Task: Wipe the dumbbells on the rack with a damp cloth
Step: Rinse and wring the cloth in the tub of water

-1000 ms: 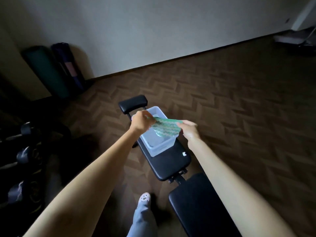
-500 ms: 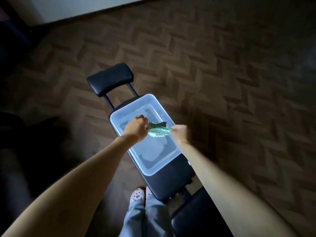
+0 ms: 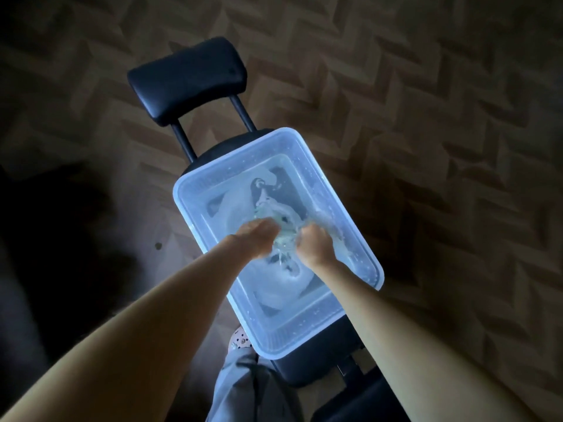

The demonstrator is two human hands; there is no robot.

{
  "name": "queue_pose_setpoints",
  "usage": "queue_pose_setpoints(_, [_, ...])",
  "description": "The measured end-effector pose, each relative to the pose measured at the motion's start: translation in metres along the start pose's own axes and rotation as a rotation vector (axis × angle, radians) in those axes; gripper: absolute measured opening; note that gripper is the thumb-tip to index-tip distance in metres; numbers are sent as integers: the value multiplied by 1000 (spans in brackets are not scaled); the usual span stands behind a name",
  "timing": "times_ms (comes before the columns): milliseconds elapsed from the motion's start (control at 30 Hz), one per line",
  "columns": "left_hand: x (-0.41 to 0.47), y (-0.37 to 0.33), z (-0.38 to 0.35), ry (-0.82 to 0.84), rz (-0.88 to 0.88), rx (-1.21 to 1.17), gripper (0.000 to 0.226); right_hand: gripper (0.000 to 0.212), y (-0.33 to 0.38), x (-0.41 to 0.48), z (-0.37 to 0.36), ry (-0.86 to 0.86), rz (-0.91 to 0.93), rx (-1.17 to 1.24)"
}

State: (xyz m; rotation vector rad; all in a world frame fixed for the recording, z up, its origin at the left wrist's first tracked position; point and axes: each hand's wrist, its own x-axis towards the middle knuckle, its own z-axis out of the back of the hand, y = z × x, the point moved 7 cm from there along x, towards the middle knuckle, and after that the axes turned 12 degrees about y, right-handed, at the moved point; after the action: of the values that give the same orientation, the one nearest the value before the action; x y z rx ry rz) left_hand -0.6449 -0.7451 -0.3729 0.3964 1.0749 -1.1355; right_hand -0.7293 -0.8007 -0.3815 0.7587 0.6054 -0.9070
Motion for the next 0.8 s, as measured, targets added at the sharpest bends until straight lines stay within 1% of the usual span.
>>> queue_pose_setpoints(67, [4,0,-7,54,-29,-3,34,28,5,-1,-5,81,32,-69])
queue_pose_setpoints(100, [4,1,-9,72,-18,3,33,27,3,-1,-4,82,15,-86])
queue_pose_setpoints(167, [4,7,-6,27,48,-4,33,22,-6,-3,2,32,-52,-92])
queue_pose_setpoints(200, [3,9,-4,-4,81,-23,34,17,-7,-4,0,54,-66,-93])
queue_pose_setpoints(233, [3,9,-2,-22,85,-38,35,13,-6,-6,-7,113,-69,-89])
queue_pose_setpoints(300, [3,1,-7,33,37,-69,36,18,-2,-8,-20,217,-54,-91])
queue_pose_setpoints(367, [1,-4,-14,100,19,-66,38,12,-4,-9,-16,149,-76,-42])
queue_pose_setpoints(400, [1,-3,-15,90,39,-69,38,10,-6,-9,-13,131,-92,-27])
queue_pose_setpoints(467, [-1,4,-16,44,103,-114,37,7,-10,-10,-20,251,-85,0])
queue_pose_setpoints(500, [-2,4,-15,20,123,-162,37,10,-13,-12,-22,284,-96,26])
queue_pose_setpoints(533, [-5,5,-12,-12,134,-225,36,20,-15,-14,-18,245,-120,52])
queue_pose_setpoints(567, [-9,5,-8,-56,145,-303,35,29,-19,-16,-12,163,-145,93])
queue_pose_setpoints(600, [-13,6,-1,-119,158,-394,33,32,-22,-19,-7,96,-155,155])
queue_pose_setpoints(667, [-29,9,12,-230,164,-573,30,26,-24,-29,-4,57,-146,406])
queue_pose_setpoints(733, [-37,10,17,-278,125,-716,22,12,-25,-39,-3,45,-175,772])
queue_pose_setpoints(767, [-42,8,17,-284,100,-781,14,7,-26,-45,-2,44,-194,934])
queue_pose_setpoints(800, [-51,4,19,-283,71,-830,6,6,-23,-55,2,37,-193,1039])
